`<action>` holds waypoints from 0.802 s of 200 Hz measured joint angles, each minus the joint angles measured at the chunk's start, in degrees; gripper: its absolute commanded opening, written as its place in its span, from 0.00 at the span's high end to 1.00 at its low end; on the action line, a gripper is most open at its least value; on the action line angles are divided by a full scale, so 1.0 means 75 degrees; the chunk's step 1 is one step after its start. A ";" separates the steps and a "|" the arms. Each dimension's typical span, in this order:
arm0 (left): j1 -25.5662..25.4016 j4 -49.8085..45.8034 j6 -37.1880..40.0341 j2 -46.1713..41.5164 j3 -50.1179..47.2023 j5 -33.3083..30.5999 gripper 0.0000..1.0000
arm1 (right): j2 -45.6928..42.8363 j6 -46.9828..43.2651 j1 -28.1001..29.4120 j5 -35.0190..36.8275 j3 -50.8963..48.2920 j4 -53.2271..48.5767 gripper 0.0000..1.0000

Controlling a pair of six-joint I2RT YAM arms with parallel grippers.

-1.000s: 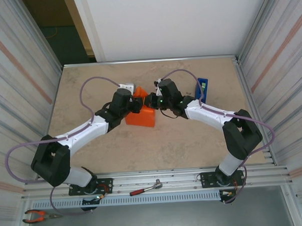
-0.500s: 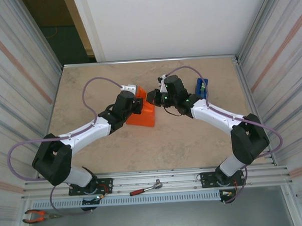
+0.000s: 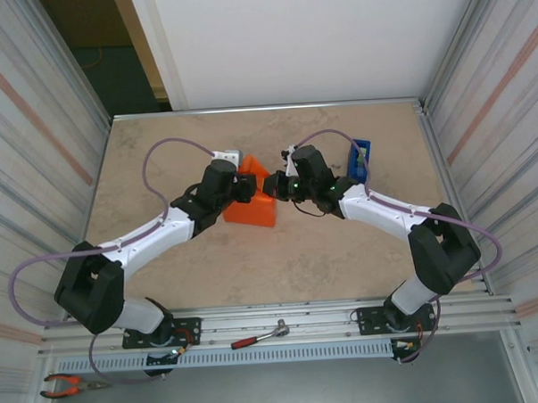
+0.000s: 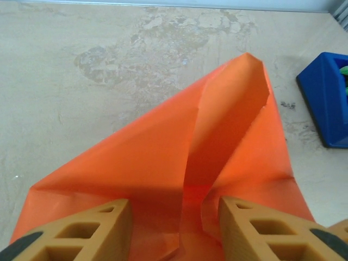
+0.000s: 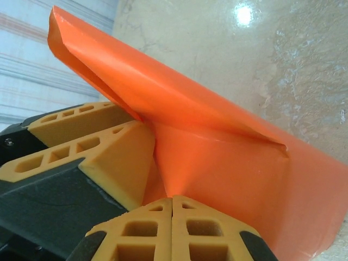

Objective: Wrap the gift box in paper

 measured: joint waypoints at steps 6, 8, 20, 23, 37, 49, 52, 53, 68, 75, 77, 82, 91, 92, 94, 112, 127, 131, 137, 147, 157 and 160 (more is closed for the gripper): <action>0.0015 -0.0023 -0.0061 -0.0023 0.0000 0.0052 0.52 | 0.0000 -0.0003 0.0000 0.0003 -0.0009 0.0023 1.00; 0.0017 -0.0035 -0.0082 -0.0029 0.0000 0.0064 0.52 | 0.0000 0.0000 0.0000 0.0003 -0.0012 0.0026 1.00; 0.0035 -0.0087 -0.0184 -0.0058 0.0003 0.0131 0.52 | -0.0006 0.0000 0.0000 0.0000 -0.0035 0.0058 1.00; 0.0044 -0.0087 -0.0198 -0.0058 0.0003 0.0134 0.52 | -0.0006 -0.0003 0.0000 -0.0003 -0.0035 0.0055 1.00; 0.0050 -0.0099 -0.0259 -0.0076 0.0003 0.0166 0.51 | -0.0009 0.0000 0.0000 -0.0009 -0.0041 0.0064 1.00; 0.0050 -0.0096 -0.0297 -0.0102 -0.0006 0.0187 0.51 | -0.0012 -0.0003 0.0000 -0.0009 -0.0041 0.0070 1.00; 0.0047 -0.0096 -0.0309 -0.0105 -0.0015 0.0189 0.50 | -0.0012 0.0000 0.0000 -0.0009 -0.0041 0.0070 1.00; 0.0047 -0.0096 -0.0312 -0.0114 -0.0015 0.0192 0.50 | -0.0012 -0.0003 0.0000 -0.0009 -0.0041 0.0070 1.00; 0.0047 -0.0099 -0.0341 -0.0146 -0.0035 0.0219 0.50 | -0.0015 0.0000 0.0000 -0.0009 -0.0064 0.0105 1.00; 0.0047 -0.0099 -0.0341 -0.0149 -0.0035 0.0221 0.50 | -0.0020 0.0000 0.0012 -0.0009 -0.0079 0.0131 1.00; 0.0047 -0.0099 -0.0341 -0.0149 -0.0035 0.0221 0.50 | -0.0020 0.0000 0.0012 -0.0006 -0.0082 0.0134 1.00; 0.0047 -0.0096 -0.0341 -0.0149 -0.0035 0.0221 0.50 | -0.0020 0.0000 0.0012 -0.0003 -0.0082 0.0146 1.00; 0.0047 -0.0093 -0.0338 -0.0149 -0.0035 0.0221 0.49 | -0.0020 0.0000 0.0012 0.0000 -0.0082 0.0154 1.00; 0.0047 -0.0093 -0.0338 -0.0149 -0.0035 0.0219 0.49 | -0.0020 0.0000 0.0015 0.0000 -0.0082 0.0154 1.00; 0.0047 -0.0090 -0.0338 -0.0146 -0.0035 0.0219 0.49 | -0.0020 0.0000 0.0015 0.0000 -0.0082 0.0154 1.00; 0.0047 -0.0082 -0.0323 -0.0131 -0.0041 0.0201 0.49 | -0.0020 0.0000 0.0029 0.0012 -0.0082 0.0160 1.00; 0.0015 -0.0055 -0.0245 -0.0085 -0.0041 0.0119 0.49 | -0.0020 0.0000 0.0035 0.0061 -0.0082 0.0175 1.00; -0.0003 -0.0035 -0.0207 -0.0067 -0.0041 0.0079 0.49 | -0.0020 0.0000 0.0035 0.0073 -0.0082 0.0187 1.00; -0.0026 0.0006 -0.0157 -0.0038 -0.0047 -0.0003 0.49 | -0.0020 0.0000 0.0035 0.0105 -0.0082 0.0192 1.00; -0.0079 0.0067 -0.0067 0.0006 -0.0067 -0.0143 0.50 | -0.0020 0.0000 0.0041 0.0149 -0.0082 0.0210 1.00; -0.0131 0.0122 0.0032 0.0023 -0.0102 -0.0297 0.51 | -0.0020 0.0003 0.0044 0.0157 -0.0082 0.0213 1.00; -0.0140 0.0152 0.0061 0.0026 -0.0119 -0.0344 0.51 | -0.0020 0.0003 0.0044 0.0157 -0.0082 0.0213 1.00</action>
